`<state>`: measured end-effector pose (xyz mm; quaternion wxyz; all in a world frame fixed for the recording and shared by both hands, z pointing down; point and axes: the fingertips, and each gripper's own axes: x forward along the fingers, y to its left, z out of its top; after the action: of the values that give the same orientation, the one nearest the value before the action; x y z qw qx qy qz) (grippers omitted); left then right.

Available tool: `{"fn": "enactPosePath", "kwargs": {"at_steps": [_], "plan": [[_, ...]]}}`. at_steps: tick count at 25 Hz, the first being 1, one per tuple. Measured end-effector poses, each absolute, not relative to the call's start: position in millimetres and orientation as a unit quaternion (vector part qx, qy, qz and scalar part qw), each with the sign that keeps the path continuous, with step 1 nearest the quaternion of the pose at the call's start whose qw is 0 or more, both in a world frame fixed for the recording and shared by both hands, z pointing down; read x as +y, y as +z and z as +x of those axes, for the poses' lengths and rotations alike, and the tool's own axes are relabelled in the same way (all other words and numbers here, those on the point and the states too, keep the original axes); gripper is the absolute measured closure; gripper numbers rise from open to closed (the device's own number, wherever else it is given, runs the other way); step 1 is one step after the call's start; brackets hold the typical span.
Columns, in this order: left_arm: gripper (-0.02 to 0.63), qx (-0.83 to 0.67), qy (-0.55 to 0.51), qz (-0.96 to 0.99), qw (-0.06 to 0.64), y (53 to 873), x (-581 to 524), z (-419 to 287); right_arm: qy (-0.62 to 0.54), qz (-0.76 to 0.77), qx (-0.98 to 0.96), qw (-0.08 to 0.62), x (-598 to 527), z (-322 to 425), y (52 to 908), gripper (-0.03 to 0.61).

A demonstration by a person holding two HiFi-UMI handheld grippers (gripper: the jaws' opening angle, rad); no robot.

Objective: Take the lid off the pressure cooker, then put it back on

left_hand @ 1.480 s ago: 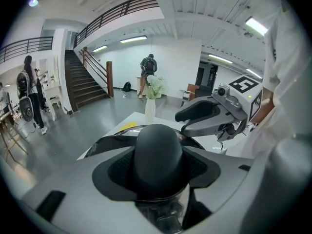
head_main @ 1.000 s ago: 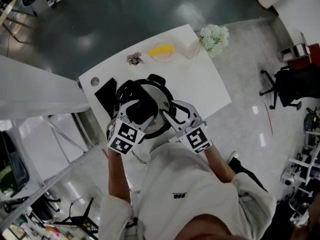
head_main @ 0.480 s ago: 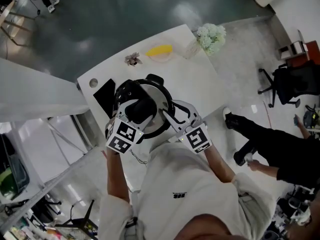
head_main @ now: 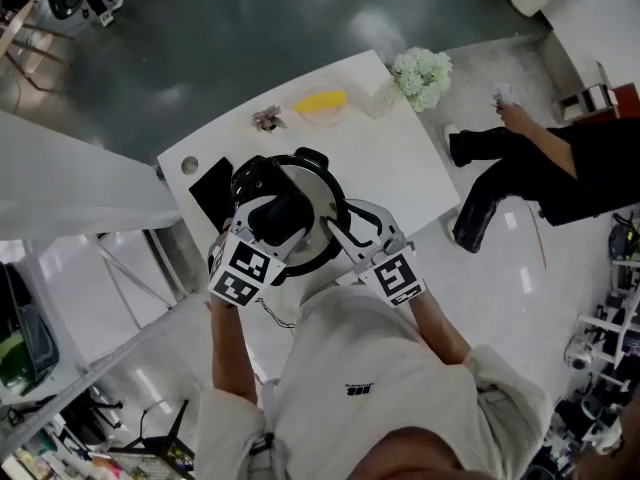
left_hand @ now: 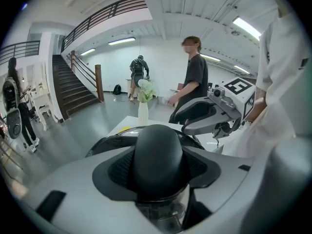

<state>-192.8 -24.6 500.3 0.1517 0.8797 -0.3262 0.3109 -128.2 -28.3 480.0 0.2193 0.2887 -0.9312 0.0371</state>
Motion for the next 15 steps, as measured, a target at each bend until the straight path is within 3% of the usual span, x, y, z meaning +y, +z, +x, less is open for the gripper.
{"fn": "enactPosePath", "kwargs": {"at_steps": [15], "plan": [[0.328,-0.331,0.296,0.883,0.152,479,-22,-193,0.04,0.31,-0.926,0.21,-36,-111,473,0.44]]}}
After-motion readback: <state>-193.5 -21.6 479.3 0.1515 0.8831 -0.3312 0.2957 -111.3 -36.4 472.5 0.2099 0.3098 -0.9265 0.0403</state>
